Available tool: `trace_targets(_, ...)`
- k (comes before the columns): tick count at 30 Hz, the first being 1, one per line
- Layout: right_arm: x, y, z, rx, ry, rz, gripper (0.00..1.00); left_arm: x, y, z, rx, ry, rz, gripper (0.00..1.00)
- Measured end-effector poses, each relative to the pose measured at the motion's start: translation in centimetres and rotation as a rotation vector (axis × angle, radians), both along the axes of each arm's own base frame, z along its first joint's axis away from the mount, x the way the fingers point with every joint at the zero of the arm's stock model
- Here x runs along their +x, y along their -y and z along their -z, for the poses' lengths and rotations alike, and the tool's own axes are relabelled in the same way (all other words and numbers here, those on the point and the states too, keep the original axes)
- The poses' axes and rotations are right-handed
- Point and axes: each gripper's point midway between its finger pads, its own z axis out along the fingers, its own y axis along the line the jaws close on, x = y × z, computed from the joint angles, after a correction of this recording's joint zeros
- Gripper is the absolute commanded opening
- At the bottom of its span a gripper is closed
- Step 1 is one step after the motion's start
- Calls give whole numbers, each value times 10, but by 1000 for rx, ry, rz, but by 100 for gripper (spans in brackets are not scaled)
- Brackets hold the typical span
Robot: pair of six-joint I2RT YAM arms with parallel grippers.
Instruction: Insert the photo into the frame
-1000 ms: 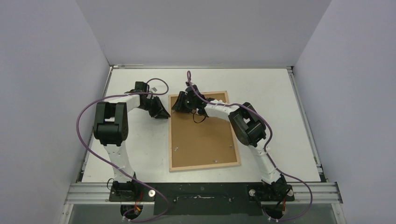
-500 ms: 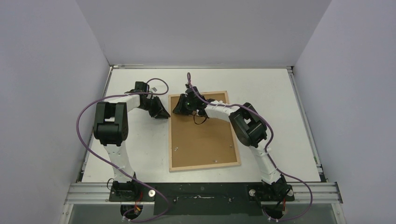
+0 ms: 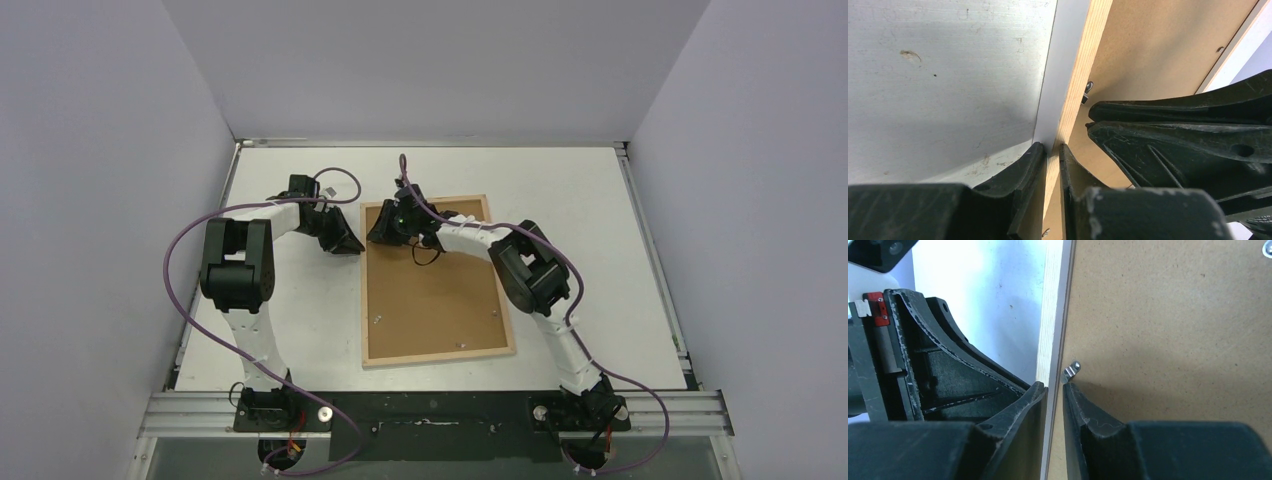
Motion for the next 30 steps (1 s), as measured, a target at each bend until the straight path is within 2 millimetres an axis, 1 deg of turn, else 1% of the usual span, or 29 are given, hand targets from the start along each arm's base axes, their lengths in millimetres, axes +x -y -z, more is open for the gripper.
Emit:
trace_targets(3, 3, -2, 0, 2, 5, 3, 22, 0, 0, 0, 0, 0, 0, 13)
trace_targets(5, 3, -2, 5, -2, -2, 5, 23, 0, 0, 0, 0, 0, -1, 13)
trace_targets(11, 6, -7, 3, 28, 6, 9, 25, 0, 0, 0, -1, 0, -1, 13)
trace_targets(21, 10, -12, 2, 68, -1, 26, 26, 0, 0, 0, -1, 0, -2, 12)
trace_targets(25, 10, -13, 1, 76, -2, 30, 26, 0, 0, 0, -2, 0, -1, 13)
trace_targets(30, 10, -13, 2, 77, 2, 27, 29, 0, 0, 0, -3, 0, -3, 13)
